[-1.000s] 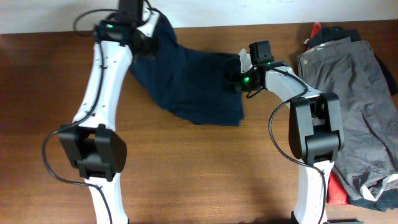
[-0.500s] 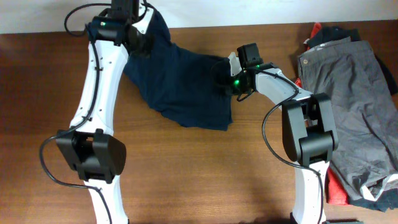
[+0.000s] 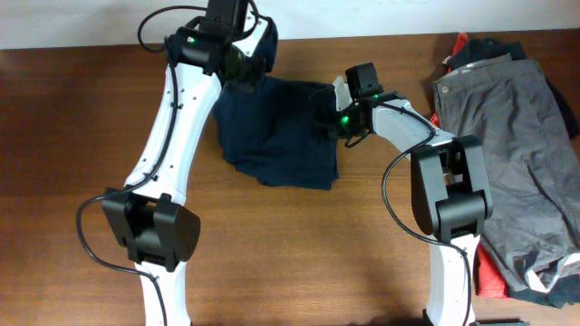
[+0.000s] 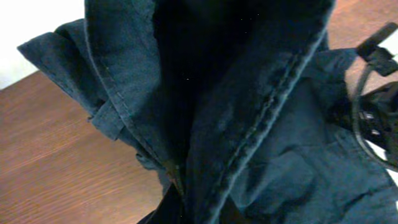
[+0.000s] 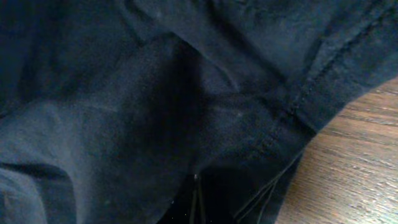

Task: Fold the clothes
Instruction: 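Lift the left side with the left gripper and fold it rightward over the right gripper, then press the fold down and release the left gripper, withdrawing it up-left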

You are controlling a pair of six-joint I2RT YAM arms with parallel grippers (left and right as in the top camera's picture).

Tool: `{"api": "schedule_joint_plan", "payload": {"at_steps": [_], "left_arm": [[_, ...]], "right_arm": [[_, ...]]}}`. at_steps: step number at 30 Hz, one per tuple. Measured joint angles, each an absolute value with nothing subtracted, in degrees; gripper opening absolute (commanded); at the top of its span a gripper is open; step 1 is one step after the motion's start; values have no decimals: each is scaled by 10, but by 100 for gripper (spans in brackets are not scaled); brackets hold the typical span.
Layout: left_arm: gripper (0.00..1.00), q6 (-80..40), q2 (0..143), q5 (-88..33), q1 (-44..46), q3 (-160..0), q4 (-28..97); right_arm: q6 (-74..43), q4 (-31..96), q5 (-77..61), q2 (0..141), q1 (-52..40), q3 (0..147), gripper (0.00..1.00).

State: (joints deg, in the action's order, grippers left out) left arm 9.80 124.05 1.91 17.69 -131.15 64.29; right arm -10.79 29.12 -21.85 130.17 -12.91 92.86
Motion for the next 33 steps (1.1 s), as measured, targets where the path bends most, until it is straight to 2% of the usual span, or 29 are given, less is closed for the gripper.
{"api": "schedule_joint_plan", "payload": {"at_steps": [19, 21, 22, 23, 25, 26, 27, 29, 33], "left_arm": [[1, 94, 1340, -30, 248, -1312, 648], [3, 94, 1344, -31, 255, -1312, 649], [11, 94, 1346, -31, 258, -1312, 649], [25, 94, 1346, -30, 261, -1312, 648], [59, 92, 1346, -33, 269, -1312, 642], [73, 91, 1346, -33, 270, -1312, 641], [91, 91, 1346, -35, 273, -1312, 640], [98, 90, 1346, -37, 277, -1312, 639], [99, 88, 1346, -43, 280, -1312, 636]], "right_arm": [[-110, 291, -221, 1302, -129, 929, 4], [-110, 291, -224, 1302, -128, 928, 4], [-110, 291, -226, 1302, -128, 928, 4], [-110, 291, -228, 1303, -127, 929, 4], [-110, 291, -235, 1303, -125, 928, 4], [-110, 291, -235, 1304, -125, 928, 4], [-112, 291, -238, 1304, -124, 928, 4], [-113, 292, -245, 1305, -122, 929, 4], [-114, 333, -267, 1309, -111, 945, 5]]}}
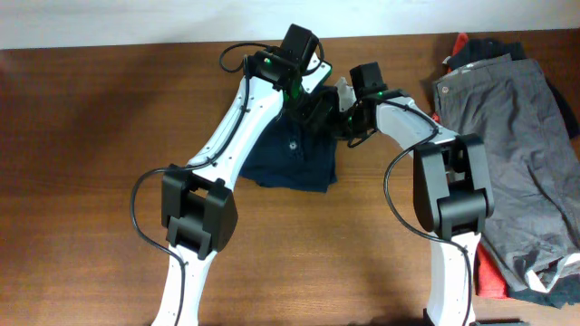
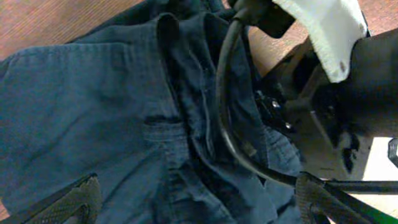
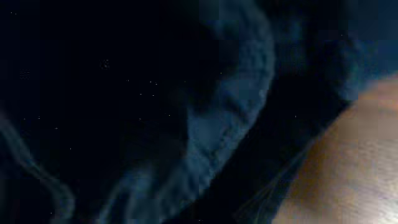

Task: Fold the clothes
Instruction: 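Press the fold down and release the left gripper, withdrawing it up-left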

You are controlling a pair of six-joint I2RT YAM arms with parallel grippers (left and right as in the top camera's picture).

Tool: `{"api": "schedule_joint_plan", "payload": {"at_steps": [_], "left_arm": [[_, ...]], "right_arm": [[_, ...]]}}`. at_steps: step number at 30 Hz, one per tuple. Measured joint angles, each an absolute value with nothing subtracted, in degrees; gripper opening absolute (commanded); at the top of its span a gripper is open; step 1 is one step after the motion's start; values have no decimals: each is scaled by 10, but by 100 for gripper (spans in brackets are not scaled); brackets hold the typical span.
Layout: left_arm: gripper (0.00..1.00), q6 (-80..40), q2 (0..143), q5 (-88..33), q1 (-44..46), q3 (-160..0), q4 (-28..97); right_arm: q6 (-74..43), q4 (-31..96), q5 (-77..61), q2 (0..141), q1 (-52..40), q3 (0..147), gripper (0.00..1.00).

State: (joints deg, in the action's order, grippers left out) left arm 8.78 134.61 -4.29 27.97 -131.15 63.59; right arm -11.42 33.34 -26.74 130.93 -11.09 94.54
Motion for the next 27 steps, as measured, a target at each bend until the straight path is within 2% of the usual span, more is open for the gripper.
{"api": "schedule_joint_plan", "payload": {"at_steps": [3, 8, 16, 27], "left_arm": [[99, 88, 1346, -45, 279, -1312, 634], [99, 88, 1346, -45, 278, -1315, 630], [99, 87, 1346, -45, 241, -1402, 669], [99, 65, 1346, -49, 76, -1439, 691]], "right_arm": [[-114, 395, -272, 1310, -98, 966, 5], [-94, 486, -268, 1307, -57, 1027, 34], [-71, 514, -281, 1289, -55, 1060, 58], [-73, 479, -300, 1289, -133, 1060, 67]]}}
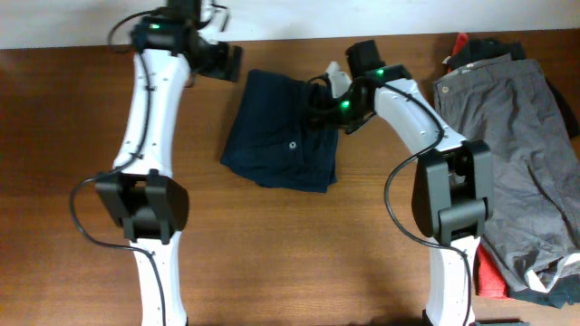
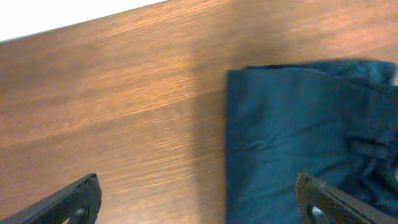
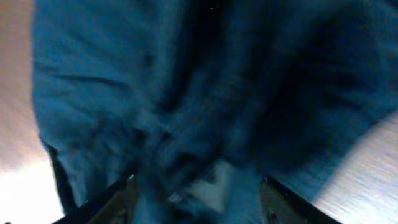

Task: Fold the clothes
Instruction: 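Press the fold down and release the left gripper, withdrawing it up-left, then release the right gripper and retract it to the grey trousers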

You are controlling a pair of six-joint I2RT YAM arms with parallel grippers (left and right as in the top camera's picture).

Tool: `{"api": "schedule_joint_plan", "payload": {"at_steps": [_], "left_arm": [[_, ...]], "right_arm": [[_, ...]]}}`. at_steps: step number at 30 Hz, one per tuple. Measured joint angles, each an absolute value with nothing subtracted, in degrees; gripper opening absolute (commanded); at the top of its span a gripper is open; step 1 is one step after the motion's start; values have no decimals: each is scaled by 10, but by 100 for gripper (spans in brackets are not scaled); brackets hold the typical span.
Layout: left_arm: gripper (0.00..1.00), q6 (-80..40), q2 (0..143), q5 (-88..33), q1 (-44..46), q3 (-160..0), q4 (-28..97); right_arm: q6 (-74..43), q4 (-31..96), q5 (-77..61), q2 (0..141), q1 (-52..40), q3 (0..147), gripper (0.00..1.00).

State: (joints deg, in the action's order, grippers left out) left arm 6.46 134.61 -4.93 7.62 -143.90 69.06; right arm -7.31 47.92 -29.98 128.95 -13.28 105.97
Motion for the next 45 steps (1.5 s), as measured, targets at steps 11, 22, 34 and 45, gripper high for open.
{"api": "schedule_joint_plan", "payload": {"at_steps": [11, 22, 34, 45], "left_arm": [[99, 64, 1346, -78, 45, -1439, 695], [99, 64, 1346, -84, 48, -1439, 699], [99, 64, 1346, -84, 48, -1439, 699], [99, 64, 1346, -84, 51, -1439, 711]], "right_arm": [[-89, 454, -284, 1289, -162, 1060, 13], [-107, 463, -240, 1289, -174, 1060, 4], [-128, 465, -177, 1289, -159, 1030, 4], [-136, 467, -150, 1291, -156, 1003, 68]]}}
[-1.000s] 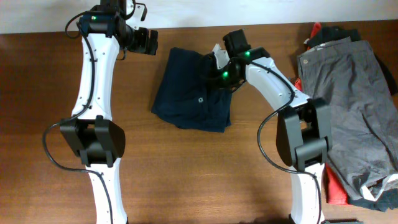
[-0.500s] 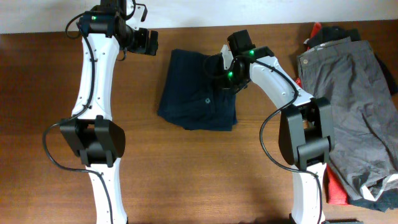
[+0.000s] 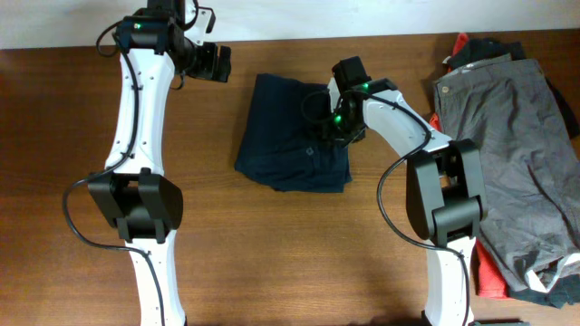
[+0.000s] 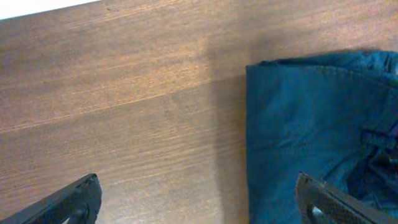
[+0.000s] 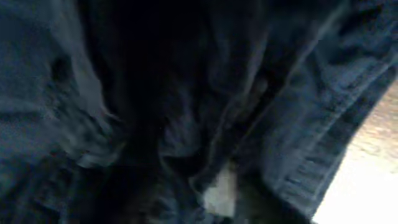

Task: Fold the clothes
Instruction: 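Release the right gripper and retract it to the grey trousers, then grasp the folded shorts with the left gripper and drag them to the left edge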

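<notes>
A dark blue garment lies folded over in the middle of the table, far half. Its left edge also shows in the left wrist view as the dark blue garment. My left gripper hangs open over bare wood to the garment's left, as the left gripper shows with both fingertips far apart. My right gripper is down in the garment's right edge. Bunched dark cloth with a white tag fills the right wrist view and hides the fingers; the jaws appear shut on the cloth.
A pile of clothes lies at the right end of the table: grey trousers on top, a red piece under them. The wooden table ends at a white strip along the far edge.
The garment now lies a little further right and nearer. My right gripper, then open over the cloth, is sunk into its right edge. The left gripper stays open at the far left.
Both grippers were shut on the dark garment, the left holding one side up at the far left. Then the left was open over the garment beside the right gripper. Then it was back at the far left, the garment folded narrower. Now the right grips the edge.
</notes>
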You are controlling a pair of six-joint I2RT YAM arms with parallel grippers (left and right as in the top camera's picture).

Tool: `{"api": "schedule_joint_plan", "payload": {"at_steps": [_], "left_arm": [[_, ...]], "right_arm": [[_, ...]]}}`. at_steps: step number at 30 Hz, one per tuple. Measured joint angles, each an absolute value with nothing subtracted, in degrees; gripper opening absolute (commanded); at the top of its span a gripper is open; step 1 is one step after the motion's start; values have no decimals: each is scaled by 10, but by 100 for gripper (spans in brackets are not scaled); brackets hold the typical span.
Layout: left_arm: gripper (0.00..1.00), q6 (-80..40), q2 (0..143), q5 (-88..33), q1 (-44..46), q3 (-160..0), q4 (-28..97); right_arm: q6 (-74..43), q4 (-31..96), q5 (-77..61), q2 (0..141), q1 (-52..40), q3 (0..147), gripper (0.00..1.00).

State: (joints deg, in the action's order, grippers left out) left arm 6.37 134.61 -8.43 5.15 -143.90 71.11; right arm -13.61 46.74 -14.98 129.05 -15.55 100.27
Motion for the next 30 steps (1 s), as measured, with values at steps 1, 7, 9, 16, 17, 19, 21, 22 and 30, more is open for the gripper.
{"api": "schedule_joint_plan", "payload": {"at_steps": [1, 7, 9, 16, 17, 19, 21, 22, 30], "left_arm": [[99, 64, 1346, -84, 52, -1439, 713], [99, 64, 1346, -84, 57, -1439, 726], [99, 64, 1346, -84, 60, -1439, 733], [99, 102, 1346, -112, 104, -1422, 738], [99, 108, 1346, -116, 114, -1420, 738], [99, 115, 1346, -121, 137, -1418, 735], [99, 121, 1346, -126, 166, -1414, 724], [99, 124, 1346, -128, 190, -1409, 713], [99, 123, 1384, -96, 308, -1401, 703]], "right_arm": [[-133, 478, -149, 1291, -154, 1004, 71], [-126, 536, -150, 1268, -136, 1034, 81], [-120, 547, -150, 1247, -128, 1043, 83], [-114, 576, -150, 1205, -79, 1050, 84], [-114, 578, -150, 1204, -68, 1050, 84], [-114, 583, -150, 1204, -42, 1050, 86], [-113, 589, -150, 1204, -8, 1050, 88], [-114, 596, -150, 1204, 20, 1050, 88], [-114, 629, -153, 1204, 104, 1050, 89]]}}
